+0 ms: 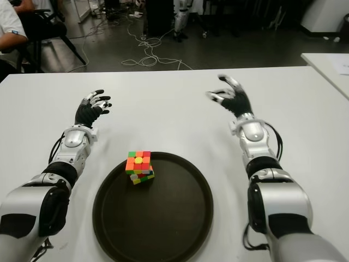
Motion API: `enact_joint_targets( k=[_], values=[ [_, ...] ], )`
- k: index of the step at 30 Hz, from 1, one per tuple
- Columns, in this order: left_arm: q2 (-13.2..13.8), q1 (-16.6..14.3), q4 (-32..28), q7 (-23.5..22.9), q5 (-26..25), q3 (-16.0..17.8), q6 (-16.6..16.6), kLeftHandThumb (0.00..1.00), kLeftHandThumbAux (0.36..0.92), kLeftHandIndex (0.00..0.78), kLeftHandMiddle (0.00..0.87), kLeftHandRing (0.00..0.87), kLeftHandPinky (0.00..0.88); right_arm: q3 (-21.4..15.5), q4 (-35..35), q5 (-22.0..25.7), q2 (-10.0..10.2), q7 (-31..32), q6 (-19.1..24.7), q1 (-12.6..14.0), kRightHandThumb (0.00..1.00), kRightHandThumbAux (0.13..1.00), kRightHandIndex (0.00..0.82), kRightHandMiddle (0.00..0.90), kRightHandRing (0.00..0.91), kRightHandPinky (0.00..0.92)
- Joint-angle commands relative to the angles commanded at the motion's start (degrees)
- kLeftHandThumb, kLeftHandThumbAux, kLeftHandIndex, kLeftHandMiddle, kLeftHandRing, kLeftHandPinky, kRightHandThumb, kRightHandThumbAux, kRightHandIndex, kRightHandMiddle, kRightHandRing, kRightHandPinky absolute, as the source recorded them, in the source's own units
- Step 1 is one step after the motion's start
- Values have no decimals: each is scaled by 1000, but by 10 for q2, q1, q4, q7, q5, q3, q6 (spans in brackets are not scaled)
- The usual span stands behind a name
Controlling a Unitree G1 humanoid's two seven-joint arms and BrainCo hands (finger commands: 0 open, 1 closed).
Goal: Pick up the Rubik's Cube and put it in the plate
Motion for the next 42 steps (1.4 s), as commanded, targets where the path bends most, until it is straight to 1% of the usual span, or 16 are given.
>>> enact_joint_targets(
  k=[1,3,7,10,15,19,24,27,31,37,42],
  values=[
    [0,0,0,-2,-1,1,0,446,696,216,305,320,305,-2,2,-2,-2,-5,8,0,627,726,389,379,418,460],
    [-1,0,0,-6,-5,4,1,450,696,213,301,316,302,-3,4,-9,-6,-17,21,2,654,728,401,393,433,469],
    [1,0,1,-13,-6,5,3,454,699,208,298,311,305,-3,8,-21,-8,-40,38,-2,674,730,411,419,457,485],
    [1,0,0,-17,-4,4,2,453,703,215,303,314,309,-2,5,-25,-4,-56,34,-4,680,729,414,441,473,497],
    [2,2,-1,-22,-5,5,-5,450,706,220,307,315,315,2,3,-36,0,-63,24,-4,684,727,417,461,485,497],
    [3,2,-2,-26,-6,6,-8,456,716,221,311,315,310,15,-1,-51,-2,-58,9,-4,685,726,418,476,495,505],
    [4,2,-2,-26,-5,5,-6,455,726,223,309,311,311,15,-1,-58,-6,-46,0,-4,686,724,417,486,505,520],
    [6,1,-1,-25,-2,3,-3,414,726,223,302,297,300,18,-1,-63,-12,-36,-3,-3,683,725,414,462,496,511],
    [6,0,-1,-26,-2,3,-3,399,731,228,299,290,295,21,0,-69,-16,-32,-2,-3,678,727,412,445,488,503],
    [5,0,-1,-28,-2,2,-5,373,723,226,305,290,290,20,2,-75,-17,-26,4,-4,678,726,412,477,510,520],
    [5,0,-1,-30,-2,2,-6,376,722,227,309,295,297,20,2,-79,-17,-24,6,-3,682,724,414,474,506,511]
  ],
)
